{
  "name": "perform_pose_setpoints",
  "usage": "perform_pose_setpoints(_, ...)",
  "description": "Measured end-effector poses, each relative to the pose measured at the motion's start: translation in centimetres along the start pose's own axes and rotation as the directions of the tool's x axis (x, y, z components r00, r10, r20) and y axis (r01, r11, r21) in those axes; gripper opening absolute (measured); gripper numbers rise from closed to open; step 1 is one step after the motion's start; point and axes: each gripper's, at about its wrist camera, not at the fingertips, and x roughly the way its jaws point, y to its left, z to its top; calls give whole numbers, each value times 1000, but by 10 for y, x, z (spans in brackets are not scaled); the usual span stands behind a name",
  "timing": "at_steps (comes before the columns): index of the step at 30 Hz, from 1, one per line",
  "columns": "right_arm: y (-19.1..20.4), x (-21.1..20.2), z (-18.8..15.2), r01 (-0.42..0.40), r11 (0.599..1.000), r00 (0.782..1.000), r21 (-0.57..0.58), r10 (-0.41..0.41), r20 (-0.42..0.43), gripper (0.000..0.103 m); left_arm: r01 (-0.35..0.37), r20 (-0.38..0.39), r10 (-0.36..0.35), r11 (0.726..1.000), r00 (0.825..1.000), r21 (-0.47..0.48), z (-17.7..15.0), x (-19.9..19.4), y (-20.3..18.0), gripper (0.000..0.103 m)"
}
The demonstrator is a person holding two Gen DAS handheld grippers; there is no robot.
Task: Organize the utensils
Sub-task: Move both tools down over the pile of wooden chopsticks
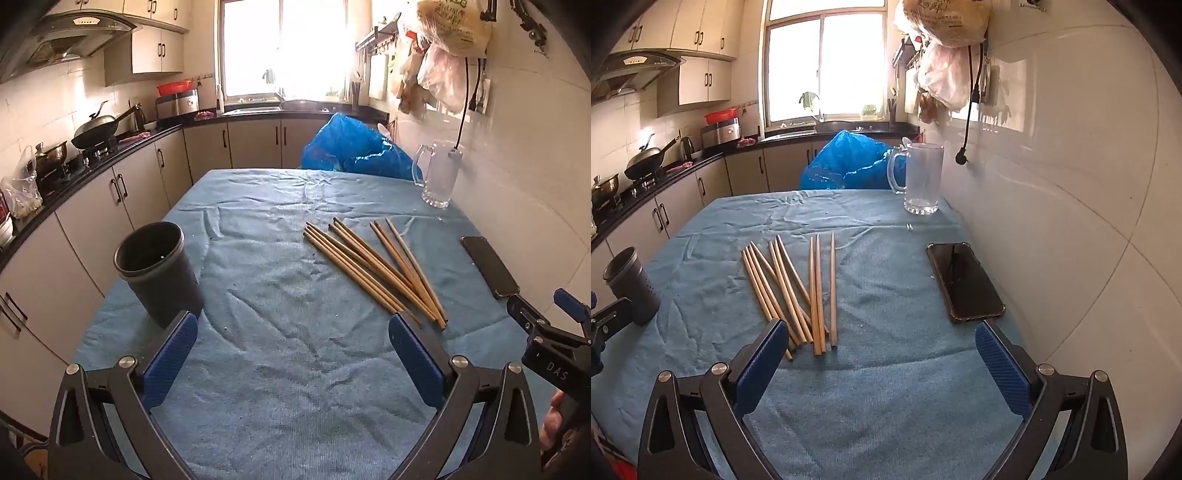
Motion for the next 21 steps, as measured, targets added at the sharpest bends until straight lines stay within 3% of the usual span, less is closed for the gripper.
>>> perform_pose_setpoints(9,-7,27,-2,-10,1000,999,9,10,-46,102,-4,-63,4,1000,998,3,5,33,-2,103)
perform_pose_setpoints(15,-11,61,7,-47,999,993,6,47,-110,102,42,-146,-50,997,988,-58,25,82,-1,103)
perform_pose_setpoints(21,-13,116,32,-127,991,979,45,133,-158,98,75,-245,-90,995,965,-70,44,147,-20,73)
